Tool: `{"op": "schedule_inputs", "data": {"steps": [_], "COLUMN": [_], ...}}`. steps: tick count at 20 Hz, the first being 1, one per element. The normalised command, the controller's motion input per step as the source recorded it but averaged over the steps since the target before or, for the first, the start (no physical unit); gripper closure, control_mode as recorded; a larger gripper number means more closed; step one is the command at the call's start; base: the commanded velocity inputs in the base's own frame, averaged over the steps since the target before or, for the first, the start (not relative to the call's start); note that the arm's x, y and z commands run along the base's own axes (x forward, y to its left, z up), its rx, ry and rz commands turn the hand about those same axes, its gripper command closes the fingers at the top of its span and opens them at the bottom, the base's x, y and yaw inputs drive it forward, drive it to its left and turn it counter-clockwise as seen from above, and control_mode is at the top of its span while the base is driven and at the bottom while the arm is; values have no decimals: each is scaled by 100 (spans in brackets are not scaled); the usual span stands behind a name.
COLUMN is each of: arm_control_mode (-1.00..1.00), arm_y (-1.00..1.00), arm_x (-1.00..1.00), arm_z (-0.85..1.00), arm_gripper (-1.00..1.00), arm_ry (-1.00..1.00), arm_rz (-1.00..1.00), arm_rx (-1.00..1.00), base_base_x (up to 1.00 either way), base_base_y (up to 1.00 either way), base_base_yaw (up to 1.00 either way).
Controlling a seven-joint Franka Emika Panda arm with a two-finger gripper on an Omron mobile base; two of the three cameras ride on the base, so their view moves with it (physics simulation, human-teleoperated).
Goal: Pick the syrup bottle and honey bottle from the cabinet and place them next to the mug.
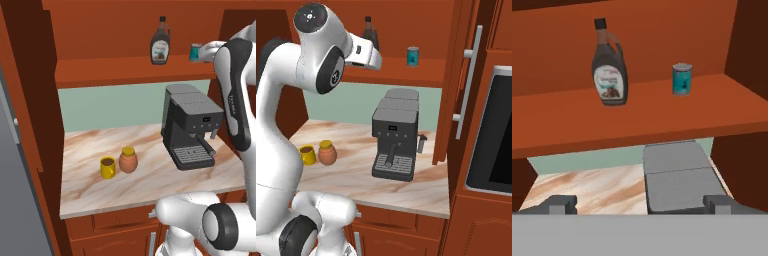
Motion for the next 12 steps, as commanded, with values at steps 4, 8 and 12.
{"op": "schedule_inputs", "data": {"steps": [4,8,12], "arm_control_mode": [-100,-100,-100], "arm_y": [0,0,0], "arm_x": [74,81,75], "arm_z": [-12,-3,0], "arm_gripper": [-100,-100,-100], "arm_ry": [0,0,0], "arm_rz": [7,5,10], "arm_rx": [2,1,2], "base_base_x": [0,0,0], "base_base_y": [0,0,0], "base_base_yaw": [0,0,0]}}
